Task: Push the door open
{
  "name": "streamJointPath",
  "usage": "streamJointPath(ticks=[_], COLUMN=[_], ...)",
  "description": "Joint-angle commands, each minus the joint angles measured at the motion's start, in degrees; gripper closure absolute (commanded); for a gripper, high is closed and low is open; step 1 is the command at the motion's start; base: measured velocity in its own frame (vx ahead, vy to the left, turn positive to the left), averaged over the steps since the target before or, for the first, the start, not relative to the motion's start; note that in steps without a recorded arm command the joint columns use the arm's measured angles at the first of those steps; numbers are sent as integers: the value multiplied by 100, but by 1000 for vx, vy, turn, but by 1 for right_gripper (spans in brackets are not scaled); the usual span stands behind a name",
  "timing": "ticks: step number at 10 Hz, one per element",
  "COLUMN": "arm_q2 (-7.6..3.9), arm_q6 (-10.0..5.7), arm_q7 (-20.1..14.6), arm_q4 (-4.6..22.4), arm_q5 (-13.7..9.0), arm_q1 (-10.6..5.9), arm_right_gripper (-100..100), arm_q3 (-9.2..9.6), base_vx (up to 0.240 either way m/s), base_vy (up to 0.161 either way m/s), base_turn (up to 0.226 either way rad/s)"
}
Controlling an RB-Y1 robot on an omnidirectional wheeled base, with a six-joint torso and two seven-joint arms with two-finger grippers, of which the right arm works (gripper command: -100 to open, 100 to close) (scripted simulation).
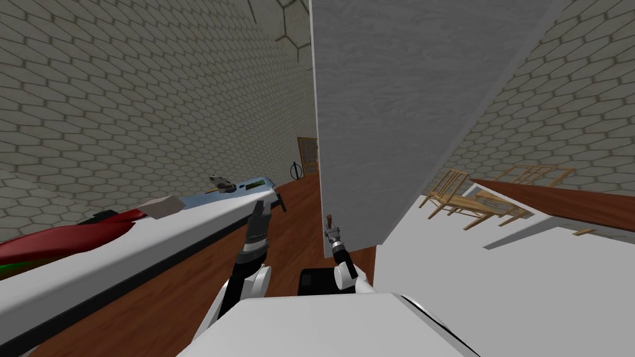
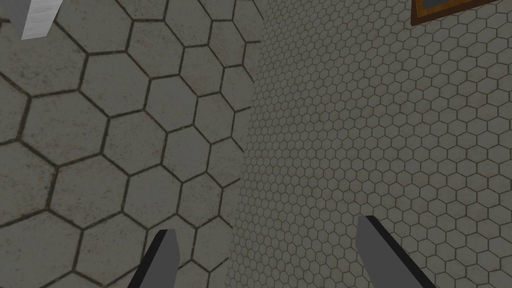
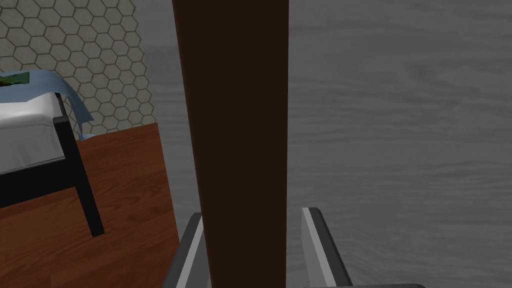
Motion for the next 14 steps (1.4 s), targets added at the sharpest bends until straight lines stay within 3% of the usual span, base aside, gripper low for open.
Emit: streamJointPath(ticks=[1,11,14], arm_q2=[-88,-40,-24], arm_q6=[-44,-186,-204], arm_q7=[10,202,226], arm_q4=[23,191,212], arm_q5=[-55,-284,-312], arm_q1=[-43,-79,-83], arm_right_gripper=[100,100,100], arm_q3=[-158,-878,-968], base_vx=[120,146,92], base_vy=[91,104,69], base_turn=[-43,-54,-36])
